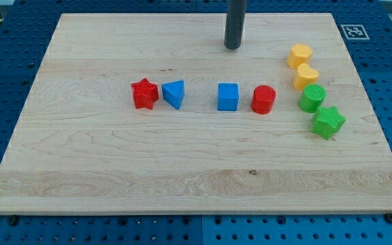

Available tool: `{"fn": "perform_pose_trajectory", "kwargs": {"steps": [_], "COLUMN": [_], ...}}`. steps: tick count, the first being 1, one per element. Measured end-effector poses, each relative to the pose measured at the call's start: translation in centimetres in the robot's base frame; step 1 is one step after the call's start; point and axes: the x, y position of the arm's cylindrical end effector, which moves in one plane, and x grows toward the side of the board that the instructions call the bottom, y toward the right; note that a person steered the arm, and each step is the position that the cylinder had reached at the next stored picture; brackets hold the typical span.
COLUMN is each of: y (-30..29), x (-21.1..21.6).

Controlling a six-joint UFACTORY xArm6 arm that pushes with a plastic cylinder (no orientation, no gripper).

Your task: Move your arm to the right side of the hexagon

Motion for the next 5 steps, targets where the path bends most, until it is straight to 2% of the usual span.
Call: {"fn": "perform_pose_trajectory", "kwargs": {"steps": [5], "y": [-0.39], "x": [-0.12]}}
